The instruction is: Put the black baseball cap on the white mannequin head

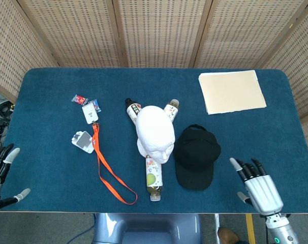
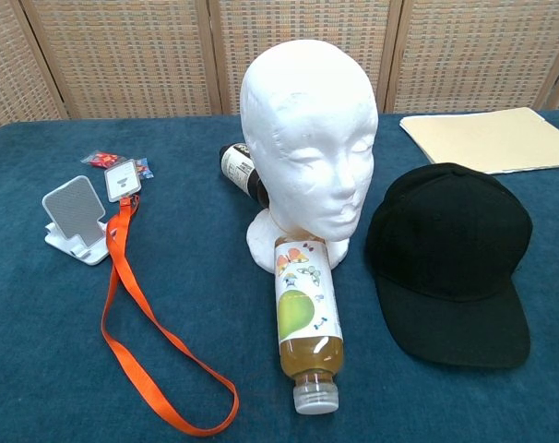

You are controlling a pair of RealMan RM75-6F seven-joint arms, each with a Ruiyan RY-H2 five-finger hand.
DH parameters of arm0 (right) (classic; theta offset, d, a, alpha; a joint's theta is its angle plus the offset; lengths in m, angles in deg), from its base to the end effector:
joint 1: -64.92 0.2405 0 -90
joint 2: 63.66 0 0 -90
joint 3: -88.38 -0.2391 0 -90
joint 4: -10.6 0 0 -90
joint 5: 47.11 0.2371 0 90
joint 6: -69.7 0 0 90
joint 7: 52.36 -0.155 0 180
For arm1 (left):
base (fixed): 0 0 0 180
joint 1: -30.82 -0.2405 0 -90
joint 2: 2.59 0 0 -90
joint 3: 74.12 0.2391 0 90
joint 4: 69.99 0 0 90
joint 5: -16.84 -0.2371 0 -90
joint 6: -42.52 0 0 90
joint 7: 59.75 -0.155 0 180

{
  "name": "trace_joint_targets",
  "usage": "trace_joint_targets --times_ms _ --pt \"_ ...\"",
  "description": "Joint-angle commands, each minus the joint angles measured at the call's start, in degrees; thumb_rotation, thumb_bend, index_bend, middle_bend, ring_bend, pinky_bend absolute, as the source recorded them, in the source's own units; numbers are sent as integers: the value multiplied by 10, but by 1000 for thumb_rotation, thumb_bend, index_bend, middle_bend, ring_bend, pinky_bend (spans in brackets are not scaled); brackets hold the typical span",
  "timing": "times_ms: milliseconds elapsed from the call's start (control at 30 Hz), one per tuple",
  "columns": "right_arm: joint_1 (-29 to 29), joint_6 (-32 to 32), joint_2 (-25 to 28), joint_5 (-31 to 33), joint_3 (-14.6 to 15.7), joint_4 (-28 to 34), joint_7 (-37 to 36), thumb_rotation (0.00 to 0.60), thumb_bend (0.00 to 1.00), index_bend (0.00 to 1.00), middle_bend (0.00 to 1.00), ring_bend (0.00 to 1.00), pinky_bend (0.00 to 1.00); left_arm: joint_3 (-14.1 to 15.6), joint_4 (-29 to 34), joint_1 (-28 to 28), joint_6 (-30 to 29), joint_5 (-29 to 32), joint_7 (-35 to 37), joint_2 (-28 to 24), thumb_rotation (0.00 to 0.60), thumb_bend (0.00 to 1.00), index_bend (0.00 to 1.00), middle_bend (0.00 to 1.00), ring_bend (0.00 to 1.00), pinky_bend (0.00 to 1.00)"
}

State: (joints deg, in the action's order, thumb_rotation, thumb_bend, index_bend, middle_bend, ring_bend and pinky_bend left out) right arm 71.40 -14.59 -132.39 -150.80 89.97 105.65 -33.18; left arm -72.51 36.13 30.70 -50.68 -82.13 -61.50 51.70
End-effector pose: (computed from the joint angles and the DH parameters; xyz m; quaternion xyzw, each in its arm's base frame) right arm -0.2420 -0.1713 0.0708 0.7291 -0.2482 0.3781 0.5137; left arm -0.2508 0.1463 0.1533 -0.6171 -0.3610 -0.4380 0.5450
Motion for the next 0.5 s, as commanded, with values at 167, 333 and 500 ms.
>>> trace_joint_targets --times_ms 167,333,500 --pt "65 98 -48 -58 22 -22 37 600 0 0 962 1000 1000 -5 4 4 9 14 -5 1 600 0 0 0 0 0" --pt "83 140 -72 -42 5 -21 95 600 0 0 963 1000 1000 -7 5 6 15 23 -9 0 600 0 0 0 0 0" --pt "87 183 -99 -7 -2 -13 174 600 0 7 962 1000 1000 -8 8 9 21 31 -12 -1 600 0 0 0 0 0"
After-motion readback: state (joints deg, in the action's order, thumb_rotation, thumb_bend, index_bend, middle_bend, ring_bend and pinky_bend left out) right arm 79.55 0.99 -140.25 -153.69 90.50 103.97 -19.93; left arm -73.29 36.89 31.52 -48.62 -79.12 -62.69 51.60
